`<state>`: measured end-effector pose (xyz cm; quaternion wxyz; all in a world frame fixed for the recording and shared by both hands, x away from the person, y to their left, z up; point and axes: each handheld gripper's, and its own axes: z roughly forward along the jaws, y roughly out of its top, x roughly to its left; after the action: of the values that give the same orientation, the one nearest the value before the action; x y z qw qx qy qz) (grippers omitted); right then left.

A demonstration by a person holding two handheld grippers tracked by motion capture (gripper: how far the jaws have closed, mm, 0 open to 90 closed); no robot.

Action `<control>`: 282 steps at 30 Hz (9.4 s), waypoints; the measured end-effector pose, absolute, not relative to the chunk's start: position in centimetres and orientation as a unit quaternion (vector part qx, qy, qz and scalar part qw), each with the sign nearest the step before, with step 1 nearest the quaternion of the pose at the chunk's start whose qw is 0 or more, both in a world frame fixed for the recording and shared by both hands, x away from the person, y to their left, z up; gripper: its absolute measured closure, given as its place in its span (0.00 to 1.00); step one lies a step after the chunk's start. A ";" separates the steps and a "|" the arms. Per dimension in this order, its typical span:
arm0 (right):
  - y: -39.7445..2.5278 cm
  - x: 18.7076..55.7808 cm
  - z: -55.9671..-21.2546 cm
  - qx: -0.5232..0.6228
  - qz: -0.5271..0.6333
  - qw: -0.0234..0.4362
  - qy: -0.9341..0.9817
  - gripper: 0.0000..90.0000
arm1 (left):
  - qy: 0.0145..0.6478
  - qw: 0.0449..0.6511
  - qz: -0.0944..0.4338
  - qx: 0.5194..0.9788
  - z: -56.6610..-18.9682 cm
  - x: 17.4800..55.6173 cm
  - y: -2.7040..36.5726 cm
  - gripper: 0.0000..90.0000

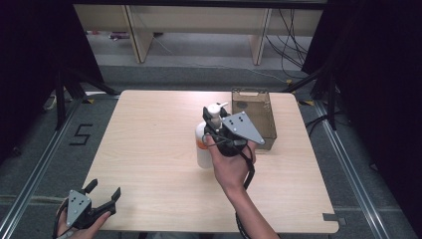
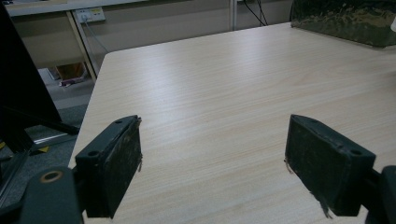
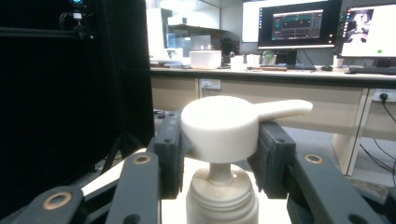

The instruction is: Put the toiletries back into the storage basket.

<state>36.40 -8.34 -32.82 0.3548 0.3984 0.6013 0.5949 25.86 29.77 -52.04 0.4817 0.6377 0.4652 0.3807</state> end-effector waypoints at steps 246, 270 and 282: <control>-21.9 46.4 -29.4 0.517 0.516 0.454 0.510 0.66 | 0.465 0.483 0.378 0.638 -52.1 25.9 29.7 0.20; -21.4 47.0 -30.4 0.526 0.507 0.450 0.514 0.66 | 0.464 0.483 0.378 0.639 -52.1 25.9 29.7 0.20; -21.1 46.9 -30.8 0.525 0.500 0.454 0.517 0.66 | 0.465 0.484 0.377 0.638 -52.1 25.9 29.7 0.20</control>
<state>46.94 -21.13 -30.75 0.4543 0.5255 0.5169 0.5003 25.89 29.73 -52.08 0.4843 0.6379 0.4653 0.3768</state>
